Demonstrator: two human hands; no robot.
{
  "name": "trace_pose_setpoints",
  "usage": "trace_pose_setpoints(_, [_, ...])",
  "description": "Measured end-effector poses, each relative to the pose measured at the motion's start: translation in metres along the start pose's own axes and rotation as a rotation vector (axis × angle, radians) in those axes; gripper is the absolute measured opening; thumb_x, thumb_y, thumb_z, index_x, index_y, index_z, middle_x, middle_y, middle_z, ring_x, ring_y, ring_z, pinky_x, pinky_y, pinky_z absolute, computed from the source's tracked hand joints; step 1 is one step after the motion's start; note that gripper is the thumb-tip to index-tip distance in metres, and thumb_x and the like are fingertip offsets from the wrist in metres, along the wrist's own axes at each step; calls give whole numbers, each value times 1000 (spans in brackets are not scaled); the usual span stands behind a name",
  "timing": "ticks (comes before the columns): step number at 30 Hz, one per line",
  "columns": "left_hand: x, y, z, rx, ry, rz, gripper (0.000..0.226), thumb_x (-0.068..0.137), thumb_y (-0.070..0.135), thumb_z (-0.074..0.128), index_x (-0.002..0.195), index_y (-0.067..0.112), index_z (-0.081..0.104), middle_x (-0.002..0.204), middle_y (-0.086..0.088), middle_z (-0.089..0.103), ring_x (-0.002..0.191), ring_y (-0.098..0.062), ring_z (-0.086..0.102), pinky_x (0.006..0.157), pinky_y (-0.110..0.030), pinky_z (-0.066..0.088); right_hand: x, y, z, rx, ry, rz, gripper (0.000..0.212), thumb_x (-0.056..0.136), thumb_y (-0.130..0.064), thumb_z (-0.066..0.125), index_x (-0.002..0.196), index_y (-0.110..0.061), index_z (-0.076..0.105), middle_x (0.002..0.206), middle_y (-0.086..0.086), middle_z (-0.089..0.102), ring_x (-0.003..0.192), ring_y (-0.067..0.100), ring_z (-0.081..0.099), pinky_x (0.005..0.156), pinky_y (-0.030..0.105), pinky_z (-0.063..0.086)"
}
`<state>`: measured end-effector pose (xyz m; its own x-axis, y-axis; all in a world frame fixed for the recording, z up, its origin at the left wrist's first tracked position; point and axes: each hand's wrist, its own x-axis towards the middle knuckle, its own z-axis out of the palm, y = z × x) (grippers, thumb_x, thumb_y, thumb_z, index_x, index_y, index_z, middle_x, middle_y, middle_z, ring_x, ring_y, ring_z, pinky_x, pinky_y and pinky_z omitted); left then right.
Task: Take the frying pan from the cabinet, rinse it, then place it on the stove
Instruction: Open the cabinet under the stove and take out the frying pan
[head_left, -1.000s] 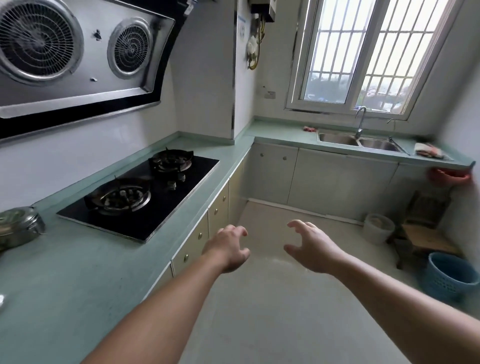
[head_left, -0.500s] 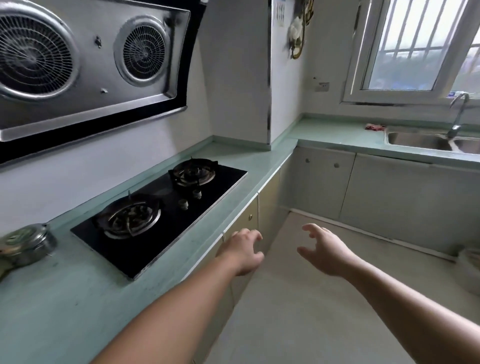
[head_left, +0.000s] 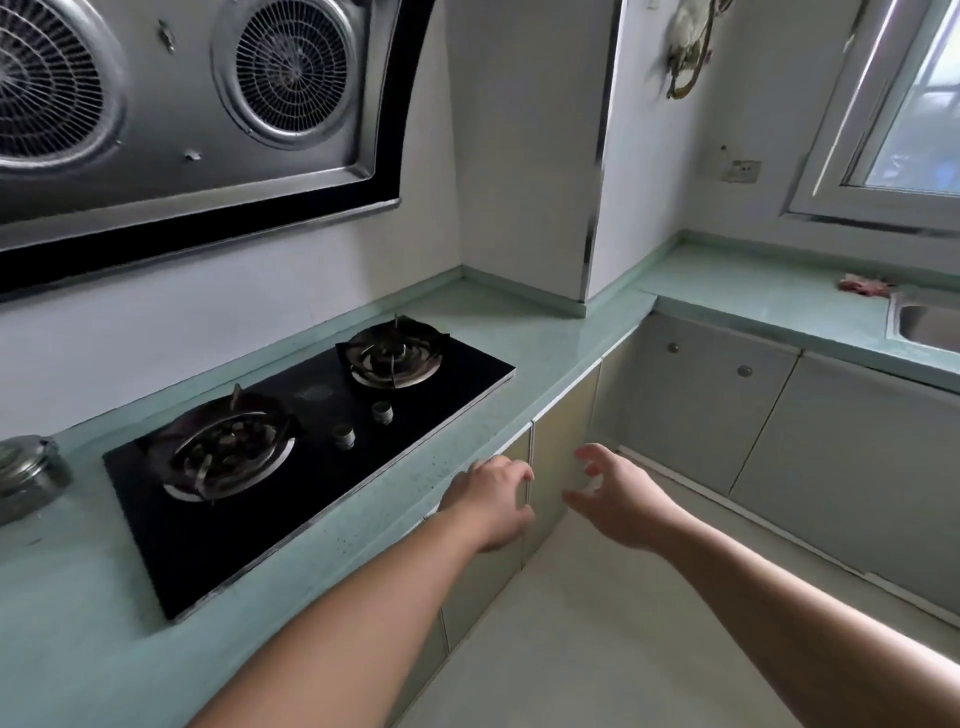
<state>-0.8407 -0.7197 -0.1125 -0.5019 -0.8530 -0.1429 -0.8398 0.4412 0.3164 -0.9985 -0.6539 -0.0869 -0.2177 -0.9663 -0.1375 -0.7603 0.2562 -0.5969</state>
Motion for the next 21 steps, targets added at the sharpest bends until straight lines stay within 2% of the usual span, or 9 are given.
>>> trace_pose_setpoints(4, [71,-20,-2,-49,41,-39,45,88,34,50,133,28,46,141,2,45,129,-22,40,104,-36,34,69,0,-2,-113,-51,-49,58,86,-34,62,139,-24,41,132,4,52,109,21,57,90,25,44])
trace_pose_setpoints(9, [132,-57,-10,-192,75,-131,47,87,31,52,134,25,46,142,0,45,129,-22,42,100,-35,39,155,-8,-2,-186,-104,-64,58,87,-32,63,140,-22,42,132,6,54,115,23,55,94,27,42])
trace_pose_setpoints(12, [145,-85,-16,-218,101,-211,48,87,33,52,134,25,46,142,0,44,127,-22,43,98,-36,40,194,-24,7,-200,-167,-105,57,88,-30,62,141,-19,42,133,8,55,115,24,55,90,27,42])
trace_pose_setpoints(18, [148,-127,-23,-379,237,-432,46,85,35,56,129,26,51,135,1,48,123,-20,47,99,-41,45,253,-55,38,-237,-312,-284,59,89,-33,59,143,-24,37,140,3,49,121,21,54,96,33,46])
trace_pose_setpoints(21, [135,-128,-18,-376,277,-554,47,84,35,57,129,26,51,135,2,49,124,-19,49,99,-41,45,268,-60,52,-226,-404,-398,60,89,-34,58,144,-24,36,140,2,47,118,20,54,91,31,47])
